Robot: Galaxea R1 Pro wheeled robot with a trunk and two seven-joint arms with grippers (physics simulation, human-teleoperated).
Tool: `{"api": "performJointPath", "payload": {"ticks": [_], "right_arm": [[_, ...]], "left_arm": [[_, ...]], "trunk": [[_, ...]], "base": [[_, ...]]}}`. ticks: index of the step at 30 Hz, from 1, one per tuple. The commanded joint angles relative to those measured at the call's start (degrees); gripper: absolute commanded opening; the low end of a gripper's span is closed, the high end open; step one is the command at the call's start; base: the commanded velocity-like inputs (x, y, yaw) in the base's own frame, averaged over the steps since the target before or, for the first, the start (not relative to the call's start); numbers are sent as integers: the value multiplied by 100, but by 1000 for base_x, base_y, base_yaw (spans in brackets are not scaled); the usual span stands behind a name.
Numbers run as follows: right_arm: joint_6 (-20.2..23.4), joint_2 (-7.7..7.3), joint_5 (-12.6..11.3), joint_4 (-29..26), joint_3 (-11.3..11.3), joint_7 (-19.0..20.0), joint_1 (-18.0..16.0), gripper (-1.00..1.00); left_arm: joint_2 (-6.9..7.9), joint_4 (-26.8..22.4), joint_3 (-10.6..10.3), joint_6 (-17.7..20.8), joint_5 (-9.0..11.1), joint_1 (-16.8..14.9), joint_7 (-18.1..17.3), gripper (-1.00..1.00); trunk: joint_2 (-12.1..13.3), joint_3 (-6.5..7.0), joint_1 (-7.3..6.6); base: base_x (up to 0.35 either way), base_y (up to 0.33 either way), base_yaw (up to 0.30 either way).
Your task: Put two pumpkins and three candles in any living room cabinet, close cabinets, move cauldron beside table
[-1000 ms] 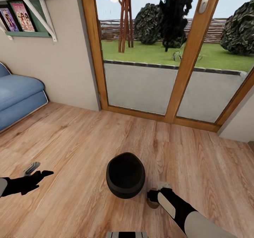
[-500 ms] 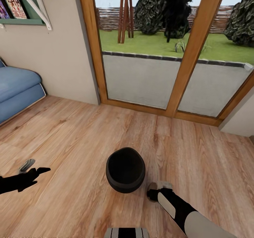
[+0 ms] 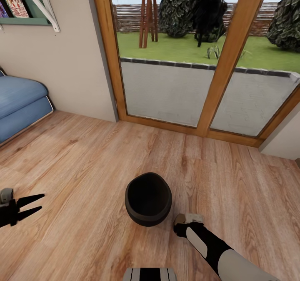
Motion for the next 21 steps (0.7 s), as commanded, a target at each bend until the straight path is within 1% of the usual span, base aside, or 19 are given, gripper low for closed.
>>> {"api": "performJointPath", "payload": {"ticks": [1,6,11,21], "right_arm": [[14,-5,-44,-10,39,-48,-4,100],[13,-5,-44,-10,37,-47,-4,100],[12,-5,-44,-10,37,-48,-4,100],[12,-5,-44,-10,37,-52,-4,100]], "left_arm": [[21,-2,4,23,-7,23,-97,100],[78,1,8,22,-8,66,-220,100],[81,2,10,19,0,83,-234,100],[85,4,11,16,-1,88,-236,100]], "trunk": [[-2,-4,-1],[-2,-4,-1],[-2,-4,-1],[-2,-4,-1]], "base": [[0,0,0],[24,4,0],[144,39,0],[11,2,0]]}}
